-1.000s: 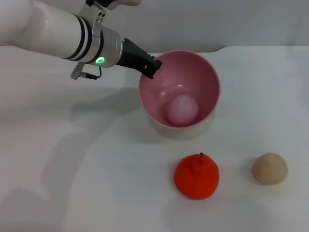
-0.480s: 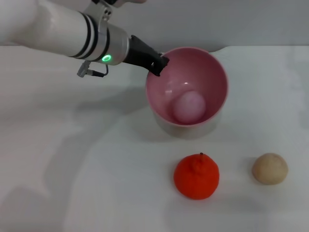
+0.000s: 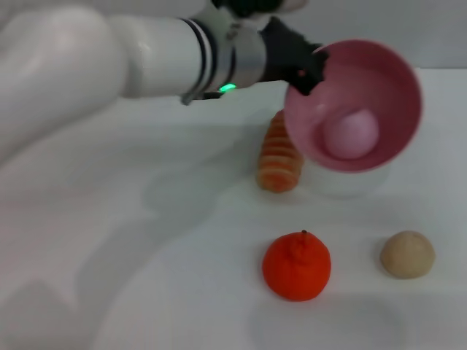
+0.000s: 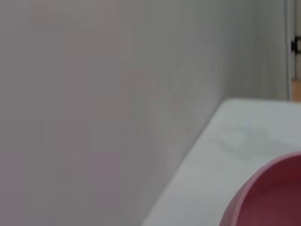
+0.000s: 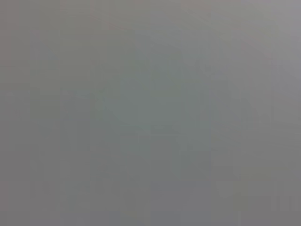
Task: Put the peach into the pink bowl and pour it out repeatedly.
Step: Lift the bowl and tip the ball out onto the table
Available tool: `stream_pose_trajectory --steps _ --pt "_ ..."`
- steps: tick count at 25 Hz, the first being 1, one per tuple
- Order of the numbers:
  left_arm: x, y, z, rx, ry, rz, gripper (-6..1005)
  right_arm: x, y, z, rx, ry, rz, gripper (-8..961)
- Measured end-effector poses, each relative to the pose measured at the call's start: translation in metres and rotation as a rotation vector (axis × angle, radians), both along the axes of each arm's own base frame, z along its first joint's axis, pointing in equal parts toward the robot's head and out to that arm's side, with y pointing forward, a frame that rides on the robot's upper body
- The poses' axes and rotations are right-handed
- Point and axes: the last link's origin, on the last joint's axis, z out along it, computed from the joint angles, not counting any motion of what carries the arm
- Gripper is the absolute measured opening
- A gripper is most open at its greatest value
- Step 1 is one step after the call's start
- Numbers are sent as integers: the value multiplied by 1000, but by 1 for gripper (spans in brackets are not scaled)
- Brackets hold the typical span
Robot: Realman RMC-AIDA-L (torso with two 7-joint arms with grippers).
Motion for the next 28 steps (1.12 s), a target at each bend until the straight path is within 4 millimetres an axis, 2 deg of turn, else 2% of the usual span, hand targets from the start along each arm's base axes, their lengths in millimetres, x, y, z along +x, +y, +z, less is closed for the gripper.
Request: stream_pose_trajectory --steps 4,8,14,19,28 --pt "8 -15 -8 106 -80 -110 44 11 -9 1 3 1 -31 445" --pt "9 -25 -10 212 -154 -182 44 12 -10 0 1 1 -34 445" --pt "1 -37 -17 361 -226 -278 44 11 -9 -3 -13 -2 -33 445" --pt "-4 -49 -12 473 -307 -335 44 9 -8 -4 -16 -3 -29 445" --pt "-6 -47 -12 481 -312 -332 45 7 -7 -8 -29 -6 -22 445"
